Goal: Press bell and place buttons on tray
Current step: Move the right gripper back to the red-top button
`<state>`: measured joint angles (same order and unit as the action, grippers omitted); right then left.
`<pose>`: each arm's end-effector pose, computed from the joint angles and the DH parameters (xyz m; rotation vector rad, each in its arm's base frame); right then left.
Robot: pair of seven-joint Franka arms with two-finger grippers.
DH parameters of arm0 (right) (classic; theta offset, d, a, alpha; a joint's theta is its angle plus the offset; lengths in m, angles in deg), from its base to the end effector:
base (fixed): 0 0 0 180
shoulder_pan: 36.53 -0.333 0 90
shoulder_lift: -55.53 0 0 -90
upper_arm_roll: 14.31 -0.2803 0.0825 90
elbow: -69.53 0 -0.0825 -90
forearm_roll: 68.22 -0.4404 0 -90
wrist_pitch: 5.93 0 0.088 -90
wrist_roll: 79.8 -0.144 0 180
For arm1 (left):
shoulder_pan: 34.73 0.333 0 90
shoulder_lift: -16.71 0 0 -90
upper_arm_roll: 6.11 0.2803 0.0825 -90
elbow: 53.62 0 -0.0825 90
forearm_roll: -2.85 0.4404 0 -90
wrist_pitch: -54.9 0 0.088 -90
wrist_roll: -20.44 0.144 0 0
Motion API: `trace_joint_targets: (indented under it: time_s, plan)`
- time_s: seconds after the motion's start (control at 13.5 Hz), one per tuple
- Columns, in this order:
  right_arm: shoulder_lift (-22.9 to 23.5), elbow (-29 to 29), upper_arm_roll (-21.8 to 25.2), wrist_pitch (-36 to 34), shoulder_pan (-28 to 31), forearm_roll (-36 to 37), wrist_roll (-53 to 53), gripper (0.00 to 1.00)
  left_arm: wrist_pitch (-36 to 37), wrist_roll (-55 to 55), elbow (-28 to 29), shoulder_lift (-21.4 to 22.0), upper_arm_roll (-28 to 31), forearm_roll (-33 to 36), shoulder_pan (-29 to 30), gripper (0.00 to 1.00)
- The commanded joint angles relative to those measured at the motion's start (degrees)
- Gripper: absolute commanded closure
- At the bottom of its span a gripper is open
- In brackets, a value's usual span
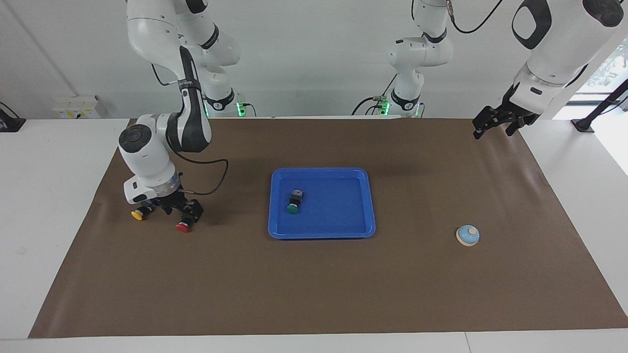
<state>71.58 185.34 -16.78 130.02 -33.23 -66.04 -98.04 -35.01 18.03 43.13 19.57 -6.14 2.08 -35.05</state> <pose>0.6378 -0.0102 0.2099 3.0977 -0.4817 0.1149 0.5912 -0.0056 0.5198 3.1274 0.0569 -0.1092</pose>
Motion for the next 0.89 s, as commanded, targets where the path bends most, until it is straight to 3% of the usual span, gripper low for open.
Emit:
trace_joint_targets:
  time_s: [0.0,0.15,0.22,0.3,0.59,0.82]
  plan:
    - [1.1,3.7,-0.4,6.9,0.3,0.8,0.5,0.0,0.3,-0.1,0.6,0.9,0.3,-0.6,-0.1,0.0]
    - [1.1,4.3,-0.5,7.3,0.5,0.8,0.4,0.0,0.3,-0.1,0.6,0.9,0.3,-0.6,-0.1,0.0]
    - [1.1,4.6,-0.5,7.7,0.6,0.8,0.8,0.36,0.3,-0.1,0.6,0.9,0.3,-0.6,-0.1,0.0]
    - [1.1,4.6,-0.5,7.4,0.5,0.8,0.8,0.99,0.3,-0.1,0.6,0.9,0.3,-0.6,-0.1,0.0]
    - [0.5,3.1,-0.5,4.0,-0.1,0.8,0.9,1.0,0.3,-0.1,0.6,0.9,0.3,-0.6,-0.1,0.0]
    - [0.1,-5.1,-1.3,-7.8,-0.9,0.7,0.3,1.0,0.3,-0.1,0.6,0.9,0.3,-0.6,-0.1,0.0]
